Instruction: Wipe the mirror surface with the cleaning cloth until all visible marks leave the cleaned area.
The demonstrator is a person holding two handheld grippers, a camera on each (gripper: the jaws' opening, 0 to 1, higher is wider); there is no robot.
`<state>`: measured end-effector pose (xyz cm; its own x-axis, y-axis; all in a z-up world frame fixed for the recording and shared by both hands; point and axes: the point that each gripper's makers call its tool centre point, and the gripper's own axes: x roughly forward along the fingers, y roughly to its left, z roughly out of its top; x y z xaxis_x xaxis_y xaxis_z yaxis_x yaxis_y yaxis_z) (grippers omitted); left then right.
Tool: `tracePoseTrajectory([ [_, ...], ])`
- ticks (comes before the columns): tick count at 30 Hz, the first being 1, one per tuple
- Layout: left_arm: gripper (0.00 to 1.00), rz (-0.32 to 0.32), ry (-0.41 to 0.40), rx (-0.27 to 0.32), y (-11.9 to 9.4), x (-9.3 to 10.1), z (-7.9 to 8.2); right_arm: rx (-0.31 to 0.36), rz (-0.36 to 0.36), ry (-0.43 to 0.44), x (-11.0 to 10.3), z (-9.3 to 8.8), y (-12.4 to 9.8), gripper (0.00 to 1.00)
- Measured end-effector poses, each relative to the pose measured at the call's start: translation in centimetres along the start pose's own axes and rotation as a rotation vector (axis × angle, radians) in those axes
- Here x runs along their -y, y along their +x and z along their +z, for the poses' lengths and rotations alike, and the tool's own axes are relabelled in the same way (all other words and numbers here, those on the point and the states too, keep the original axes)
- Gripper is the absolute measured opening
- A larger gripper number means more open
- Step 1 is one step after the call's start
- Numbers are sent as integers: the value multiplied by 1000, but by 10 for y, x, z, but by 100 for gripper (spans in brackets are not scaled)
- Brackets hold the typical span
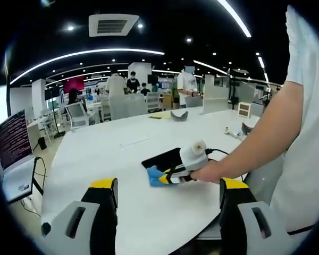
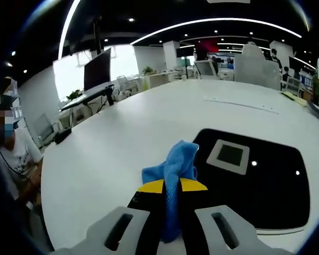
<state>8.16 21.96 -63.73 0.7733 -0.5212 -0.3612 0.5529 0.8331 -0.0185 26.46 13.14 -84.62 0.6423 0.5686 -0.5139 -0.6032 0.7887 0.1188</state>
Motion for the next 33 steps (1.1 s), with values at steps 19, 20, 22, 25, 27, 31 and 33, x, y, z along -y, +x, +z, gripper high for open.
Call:
tracePoseTrajectory([
  [19,78,38,-63,-9,5,36,-8,-1,57,-2,1,0,-1,4],
  [20,78,38,-62,-8,6,37,-8,-4,58,-2,1,0,-1,4],
  [22,78,38,-69,-11,7,38,-9,-14,56,-29,0,0,0,4],
  [25,78,42,-72,-10,8,38,-8,-8,71,31,1,0,-1,4],
  [27,78,46,-72,-11,9,39,-8,-21,88,31,1,1,-1,3],
  [31,79,57,-71,-15,11,40,-3,-62,130,13,4,3,-2,3],
  [33,79,55,-58,-15,13,42,2,-41,123,-11,9,11,-3,3],
])
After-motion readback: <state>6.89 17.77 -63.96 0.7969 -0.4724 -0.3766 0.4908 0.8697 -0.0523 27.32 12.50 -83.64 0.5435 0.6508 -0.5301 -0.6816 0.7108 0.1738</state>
